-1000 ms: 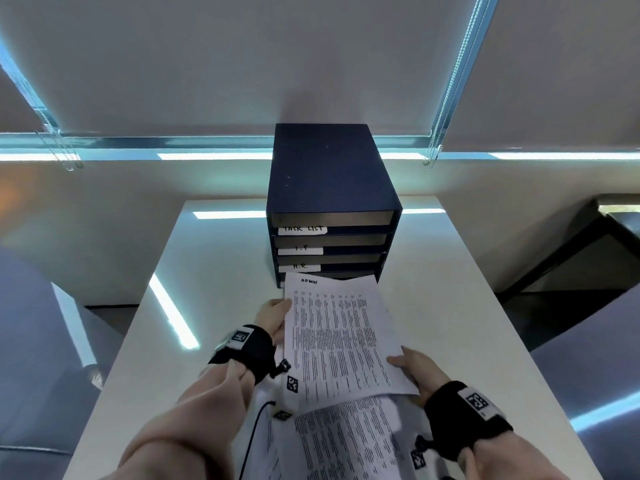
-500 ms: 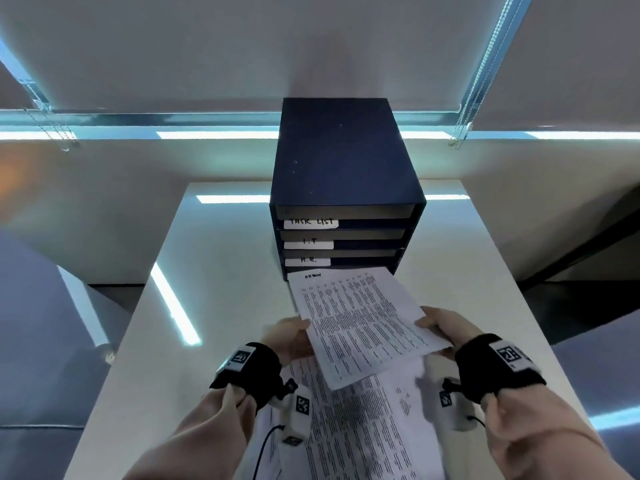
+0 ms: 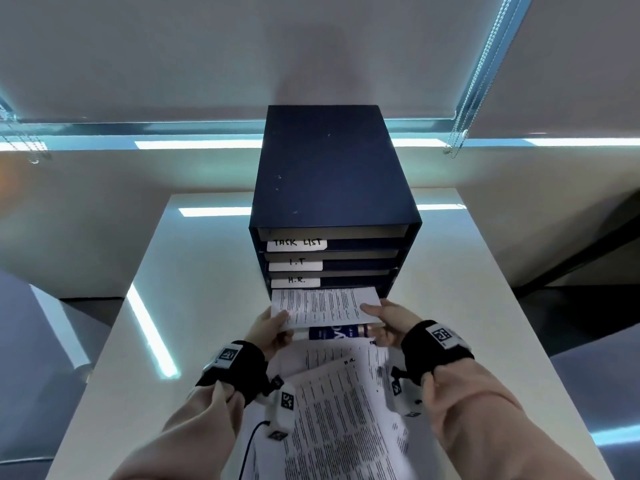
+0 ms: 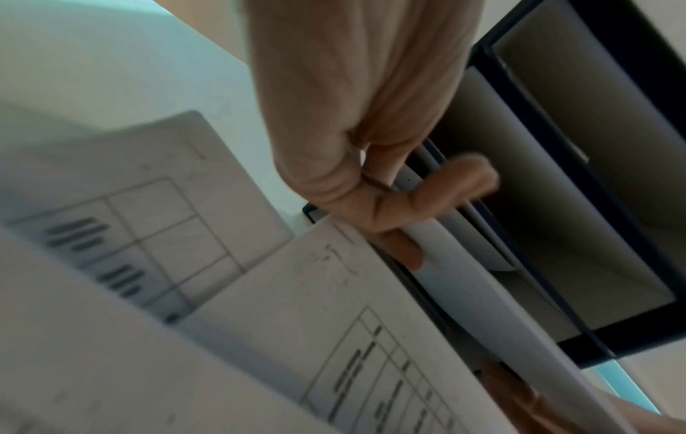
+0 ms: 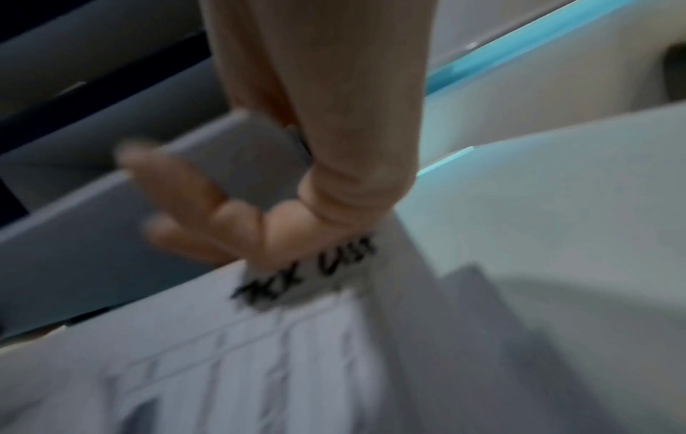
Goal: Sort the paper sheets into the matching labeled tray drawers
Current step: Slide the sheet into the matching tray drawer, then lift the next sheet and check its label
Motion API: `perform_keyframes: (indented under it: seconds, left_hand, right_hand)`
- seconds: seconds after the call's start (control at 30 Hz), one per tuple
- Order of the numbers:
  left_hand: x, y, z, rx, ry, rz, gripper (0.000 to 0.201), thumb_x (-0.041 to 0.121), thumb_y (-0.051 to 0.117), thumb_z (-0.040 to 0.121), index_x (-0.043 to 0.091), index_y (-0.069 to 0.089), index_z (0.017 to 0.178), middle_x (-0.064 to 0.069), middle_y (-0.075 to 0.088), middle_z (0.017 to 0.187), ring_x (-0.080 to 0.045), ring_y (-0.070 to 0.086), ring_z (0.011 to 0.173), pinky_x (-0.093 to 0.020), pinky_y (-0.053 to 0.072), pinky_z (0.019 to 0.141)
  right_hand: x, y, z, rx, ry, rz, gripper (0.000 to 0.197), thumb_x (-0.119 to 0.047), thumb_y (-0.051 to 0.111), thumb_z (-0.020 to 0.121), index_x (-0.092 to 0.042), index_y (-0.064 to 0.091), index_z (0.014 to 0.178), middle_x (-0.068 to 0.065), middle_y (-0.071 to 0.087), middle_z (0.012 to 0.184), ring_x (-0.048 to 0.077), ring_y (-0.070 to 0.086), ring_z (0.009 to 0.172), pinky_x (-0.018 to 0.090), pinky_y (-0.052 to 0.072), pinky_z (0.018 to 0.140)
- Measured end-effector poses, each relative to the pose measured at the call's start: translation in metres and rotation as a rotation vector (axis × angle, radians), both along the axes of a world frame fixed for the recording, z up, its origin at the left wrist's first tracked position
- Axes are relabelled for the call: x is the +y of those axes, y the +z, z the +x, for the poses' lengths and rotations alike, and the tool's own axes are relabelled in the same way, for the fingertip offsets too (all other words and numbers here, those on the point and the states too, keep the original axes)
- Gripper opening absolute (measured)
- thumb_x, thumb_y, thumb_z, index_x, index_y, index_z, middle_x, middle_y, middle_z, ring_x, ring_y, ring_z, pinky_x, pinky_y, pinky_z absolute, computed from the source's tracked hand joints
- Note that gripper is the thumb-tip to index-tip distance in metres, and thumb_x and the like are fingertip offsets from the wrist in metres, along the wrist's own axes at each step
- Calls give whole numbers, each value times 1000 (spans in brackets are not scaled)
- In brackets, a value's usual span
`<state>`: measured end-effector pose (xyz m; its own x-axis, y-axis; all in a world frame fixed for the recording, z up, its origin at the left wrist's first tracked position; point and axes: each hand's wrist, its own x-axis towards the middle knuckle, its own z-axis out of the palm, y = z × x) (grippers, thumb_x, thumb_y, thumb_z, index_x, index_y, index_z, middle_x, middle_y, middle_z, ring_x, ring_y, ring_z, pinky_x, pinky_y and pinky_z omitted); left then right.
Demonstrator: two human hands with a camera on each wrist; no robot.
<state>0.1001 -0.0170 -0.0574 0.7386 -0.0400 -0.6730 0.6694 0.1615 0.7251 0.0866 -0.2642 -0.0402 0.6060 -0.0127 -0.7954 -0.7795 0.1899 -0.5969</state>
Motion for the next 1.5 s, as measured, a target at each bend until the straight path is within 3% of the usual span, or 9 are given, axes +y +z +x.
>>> perform_keyframes:
  seconds: [0.17, 0.23, 0.33, 0.47, 0.6, 0.8, 0.9, 1.27, 1.5]
  left_hand:
    - [-7, -18, 26, 23, 95, -111, 10, 3, 49, 96, 3, 47, 86, -12, 54, 67, -11, 57, 43, -17, 49, 42]
    - [-9, -24, 40, 29, 139, -204, 9, 0, 45, 96, -4, 53, 93, -32, 63, 99, -21, 71, 78, -22, 56, 58]
    - [-11, -18, 50, 44, 108, -215, 32, -3, 34, 97, -16, 45, 124, -35, 18, 146, -36, 27, 139, -35, 43, 101]
    - [-5, -10, 44, -16, 22, -62, 24, 4, 38, 96, 11, 50, 76, 2, 50, 61, -12, 52, 53, -16, 37, 50]
    - [4, 7, 11, -389, -93, 495, 13, 21, 58, 87, 14, 69, 89, -6, 71, 83, -20, 65, 79, -30, 53, 77]
    - [16, 1, -90, -755, -647, 975, 26, 43, 67, 79, 25, 53, 90, 12, 51, 81, -5, 45, 71, -18, 35, 66]
    - [44, -33, -115, -736, -843, 1205, 50, 57, 69, 65, 27, 54, 102, 9, 54, 97, -14, 52, 86, -26, 40, 75]
    - [50, -32, -134, -493, -686, 1244, 56, 55, 64, 77, 21, 43, 116, -1, 36, 118, -18, 40, 109, -26, 42, 86]
    - [58, -11, -132, -553, -394, 967, 19, 39, 67, 77, 27, 52, 81, 9, 54, 87, -18, 53, 89, -33, 40, 78]
  right_hand:
    - [-6, -14, 21, 5, -277, 119, 29, 13, 48, 91, -13, 50, 104, 20, 64, 88, 18, 63, 43, 22, 52, 38]
    - [4, -22, 34, -42, -478, 260, 41, 18, 41, 91, -17, 43, 113, 26, 59, 107, 29, 70, 68, 36, 61, 65]
    - [20, -33, 47, -78, -448, 272, 25, 16, 33, 94, -2, 47, 103, 17, 52, 100, 30, 58, 88, 47, 45, 102]
    - [21, -25, 46, -103, -409, 280, 23, 14, 31, 94, 4, 50, 88, 19, 53, 94, 30, 56, 88, 42, 49, 92]
    - [8, -2, 11, -192, -380, 368, 20, 5, 37, 97, 7, 55, 105, 27, 64, 101, 32, 67, 92, 35, 60, 77]
    - [-13, -4, -93, -204, -15, 138, 23, -13, 52, 96, 1, 60, 111, 24, 67, 103, 35, 66, 90, 48, 56, 83]
    - [-7, -34, -150, -133, 154, -203, 13, -4, 59, 90, -1, 60, 102, 13, 61, 73, 17, 57, 53, 24, 48, 49]
    - [17, -33, -200, -233, 340, -658, 16, -15, 63, 84, -21, 49, 79, -2, 52, 72, 14, 49, 64, 24, 39, 61]
    - [17, -11, -212, -318, -50, -234, 12, -7, 58, 87, -12, 48, 85, 4, 41, 72, 15, 40, 62, 25, 33, 71]
